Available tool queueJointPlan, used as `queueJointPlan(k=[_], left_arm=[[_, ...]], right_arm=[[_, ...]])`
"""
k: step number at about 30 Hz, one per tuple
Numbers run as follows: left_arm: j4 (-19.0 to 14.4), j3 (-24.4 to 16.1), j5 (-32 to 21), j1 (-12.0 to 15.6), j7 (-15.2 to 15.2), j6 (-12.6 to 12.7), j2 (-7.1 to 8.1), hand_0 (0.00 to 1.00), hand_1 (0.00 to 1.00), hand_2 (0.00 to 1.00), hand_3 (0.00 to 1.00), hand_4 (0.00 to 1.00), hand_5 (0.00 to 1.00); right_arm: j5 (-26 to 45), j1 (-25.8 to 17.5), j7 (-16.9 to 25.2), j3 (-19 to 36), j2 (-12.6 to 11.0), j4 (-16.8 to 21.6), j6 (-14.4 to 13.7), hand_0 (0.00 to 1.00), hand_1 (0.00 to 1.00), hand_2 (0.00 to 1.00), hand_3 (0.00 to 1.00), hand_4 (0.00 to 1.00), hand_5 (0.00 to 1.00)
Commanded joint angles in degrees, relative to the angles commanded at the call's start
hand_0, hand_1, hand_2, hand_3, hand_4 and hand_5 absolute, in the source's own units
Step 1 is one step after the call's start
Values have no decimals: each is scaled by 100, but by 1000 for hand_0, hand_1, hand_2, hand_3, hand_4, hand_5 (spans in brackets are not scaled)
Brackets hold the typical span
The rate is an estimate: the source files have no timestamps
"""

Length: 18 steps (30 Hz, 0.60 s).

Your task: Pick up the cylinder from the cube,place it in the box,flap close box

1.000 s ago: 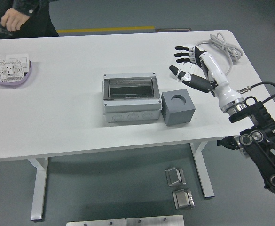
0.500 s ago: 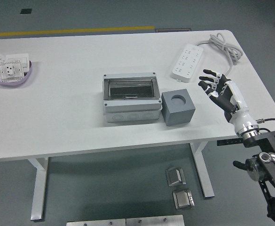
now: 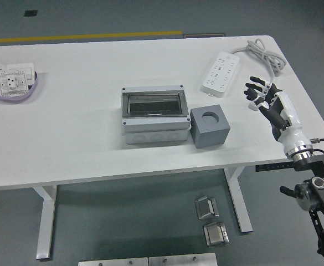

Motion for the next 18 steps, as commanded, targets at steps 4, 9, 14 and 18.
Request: queueJointPlan(k=[4,9,14,18], left_arm=[[0,2,-10,11,2,0,-7,693,676,687,808,767,439],[0,-27,20,32,16,0,-11,693,676,686,808,767,439],[0,-57,43,30,21,0,-2,693,676,686,808,767,439],[0,-51,31,2,13,1,19,693,676,687,808,767,439]], right_arm=[[17,-18,40,74,43,18,-23,792,735,776,806,901,521],[0,-22,68,144,60,45,-49,788,733,774,809,927,548],[-107,-43,66,219,57,105,-75,788,733,774,809,927,548],[-254,-53,56,286,49,166,-120,792,731,771,807,940,563]])
